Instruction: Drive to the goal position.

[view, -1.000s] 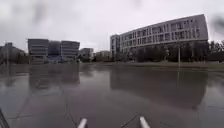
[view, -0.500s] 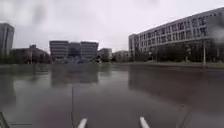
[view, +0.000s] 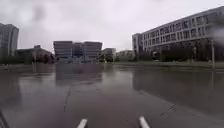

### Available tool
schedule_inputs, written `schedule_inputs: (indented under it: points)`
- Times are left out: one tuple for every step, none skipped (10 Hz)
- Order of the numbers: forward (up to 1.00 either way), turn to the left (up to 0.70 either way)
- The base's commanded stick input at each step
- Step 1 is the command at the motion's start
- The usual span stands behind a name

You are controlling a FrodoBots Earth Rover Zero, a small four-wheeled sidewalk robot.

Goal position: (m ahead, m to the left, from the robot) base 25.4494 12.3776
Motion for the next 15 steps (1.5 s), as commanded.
schedule_inputs:
  points:
    - [1.0,0.03]
    - [1.0,0.12]
    - [1.0,0.27]
    - [1.0,0.4]
    - [1.0,0.4]
    - [1.0,0.38]
    - [1.0,0.28]
    - [1.0,0.15]
    - [1.0,0.04]
    - [1.0,0.03]
    - [1.0,0.03]
    - [1.0,0.03]
    - [1.0,0.03]
    - [1.0,0.03]
    - [1.0,0.03]
